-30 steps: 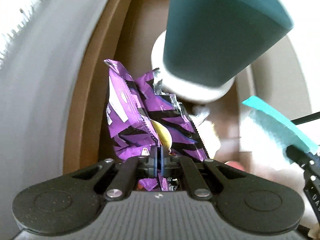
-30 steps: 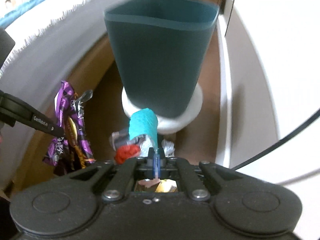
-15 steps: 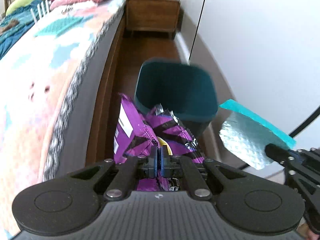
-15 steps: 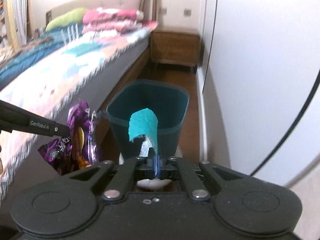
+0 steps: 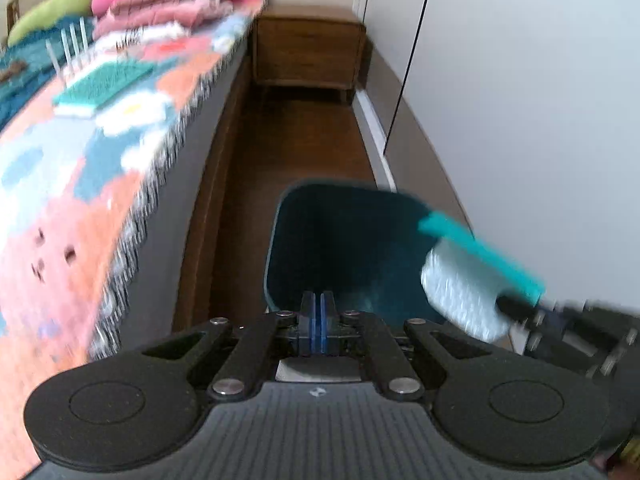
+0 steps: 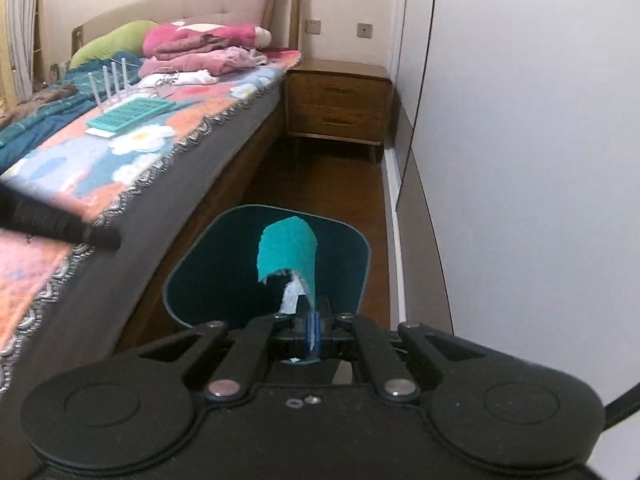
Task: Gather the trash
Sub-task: 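Lift the purple chip bag with the left tool while the right tool drops the packet into the wastebasket, then carry the purple chip bag in the left tool and release it into the wastebasket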
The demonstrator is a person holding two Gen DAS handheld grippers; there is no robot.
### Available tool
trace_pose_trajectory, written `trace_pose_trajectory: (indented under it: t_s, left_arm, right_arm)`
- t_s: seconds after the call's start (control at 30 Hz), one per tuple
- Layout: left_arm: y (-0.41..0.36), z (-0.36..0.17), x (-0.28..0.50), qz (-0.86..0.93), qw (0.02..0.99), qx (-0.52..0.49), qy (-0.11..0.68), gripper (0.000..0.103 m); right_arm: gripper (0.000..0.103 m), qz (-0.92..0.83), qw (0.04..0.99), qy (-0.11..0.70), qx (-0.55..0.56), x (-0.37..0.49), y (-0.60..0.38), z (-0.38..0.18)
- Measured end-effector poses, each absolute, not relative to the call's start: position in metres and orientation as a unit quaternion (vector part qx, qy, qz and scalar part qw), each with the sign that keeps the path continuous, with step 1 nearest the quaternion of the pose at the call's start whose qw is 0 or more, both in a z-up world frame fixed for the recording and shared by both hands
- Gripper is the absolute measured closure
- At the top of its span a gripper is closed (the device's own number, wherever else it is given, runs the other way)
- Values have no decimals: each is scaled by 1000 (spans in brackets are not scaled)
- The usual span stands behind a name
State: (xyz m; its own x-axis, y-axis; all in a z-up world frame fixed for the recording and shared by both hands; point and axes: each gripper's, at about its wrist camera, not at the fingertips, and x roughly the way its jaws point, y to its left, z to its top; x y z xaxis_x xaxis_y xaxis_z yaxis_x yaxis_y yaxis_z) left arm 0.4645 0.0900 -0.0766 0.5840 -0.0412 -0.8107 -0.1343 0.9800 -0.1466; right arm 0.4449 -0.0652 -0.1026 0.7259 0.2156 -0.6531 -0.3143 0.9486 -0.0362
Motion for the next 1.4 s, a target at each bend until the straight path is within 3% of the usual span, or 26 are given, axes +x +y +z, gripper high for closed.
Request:
trace_pose_trajectory:
  t_s: [0.33, 0.37, 0.43, 0.5, 0.57, 0.9, 1.07, 1.13, 1.2, 1.27, 1.4]
  left_arm:
    - [88, -221, 416, 35, 804, -121, 581, 97]
    - [87, -236, 415, 32, 795, -124, 592, 92]
    - [81, -265, 413, 29, 779, -122, 615, 70]
    - [74, -290, 413, 20, 769, -125, 627, 31]
    - [65, -317, 414, 25, 765, -118, 633, 23]
    - [43, -470, 439, 81, 719, -25, 690, 23]
    - [45, -522, 445, 86, 693, -8, 715, 23]
    - [45, -532, 444, 85, 687, -5, 722, 34]
    - [46, -539, 443, 81, 677, -12, 732, 69]
    - [50, -544, 442, 92, 667, -8, 739, 84]
    - [55, -540, 436, 94, 672, -4, 735, 94]
  right_arm:
    - [102, 162, 920, 352, -59, 458, -68, -120]
    - [102, 165, 919, 353, -62, 460, -67, -122]
    - [102, 169, 917, 355, -67, 469, -64, -126]
    - [102, 176, 914, 358, -69, 479, -60, -131]
    - [102, 181, 913, 358, -71, 487, -57, -134]
    - [102, 194, 900, 380, -87, 518, -56, -158]
    - [102, 193, 894, 394, -92, 526, -57, -169]
    - [102, 192, 893, 398, -87, 529, -56, -172]
    - [102, 193, 892, 399, -88, 529, -55, -173]
    - [102, 196, 893, 396, -92, 528, -54, -173]
    - [102, 196, 895, 388, -98, 526, -54, -171]
